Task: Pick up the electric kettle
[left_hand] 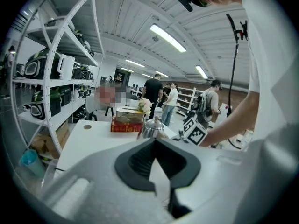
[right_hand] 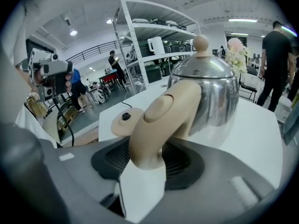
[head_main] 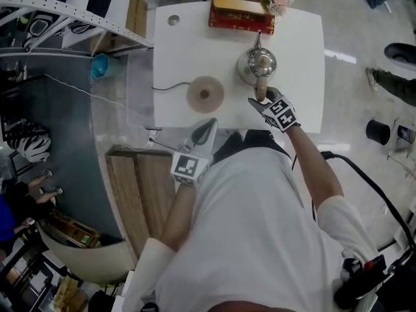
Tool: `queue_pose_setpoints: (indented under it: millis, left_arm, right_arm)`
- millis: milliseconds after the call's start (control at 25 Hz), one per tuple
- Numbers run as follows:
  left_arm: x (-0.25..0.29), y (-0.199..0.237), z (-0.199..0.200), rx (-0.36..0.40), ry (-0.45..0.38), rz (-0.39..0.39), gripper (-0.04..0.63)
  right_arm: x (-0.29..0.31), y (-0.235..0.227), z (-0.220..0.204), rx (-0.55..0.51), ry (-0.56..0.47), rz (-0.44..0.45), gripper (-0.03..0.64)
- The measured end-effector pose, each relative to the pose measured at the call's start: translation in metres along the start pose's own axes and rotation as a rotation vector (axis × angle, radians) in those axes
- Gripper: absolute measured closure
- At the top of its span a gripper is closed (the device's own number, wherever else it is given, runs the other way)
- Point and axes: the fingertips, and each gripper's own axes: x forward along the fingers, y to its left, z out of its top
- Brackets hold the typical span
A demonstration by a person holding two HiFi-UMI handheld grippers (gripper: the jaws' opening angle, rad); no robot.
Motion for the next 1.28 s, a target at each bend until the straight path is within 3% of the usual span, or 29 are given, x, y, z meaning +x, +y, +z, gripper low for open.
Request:
queue_pose_setpoints:
  millis: [440, 840, 1080, 1280]
  left_arm:
    - [0.008, -0.009, 0.009, 0.030, -0.008, -0.061, 0.594]
    - [0.012, -0.008, 0.024, 0.044, -0.019, -0.100, 0.594]
    - [0.021, -0.011, 0.027, 0.064, -0.017, -0.146, 0.594]
    - [0.032, -0.021, 0.031, 0.088, -0.004, -0.163, 0.594]
  right_arm:
    - [-0.061, -0.007, 0.011, 0.000, -0.041, -0.117, 0.422]
    - [-0.108, 0.005, 0.045, 0.058, -0.193, -0.208, 0.512]
    - [-0.128, 0.024, 0.058, 0.062, -0.247, -0.232, 0.612]
    - [-0.141, 0.032, 0.057, 0.062, -0.264, -0.229, 0.614]
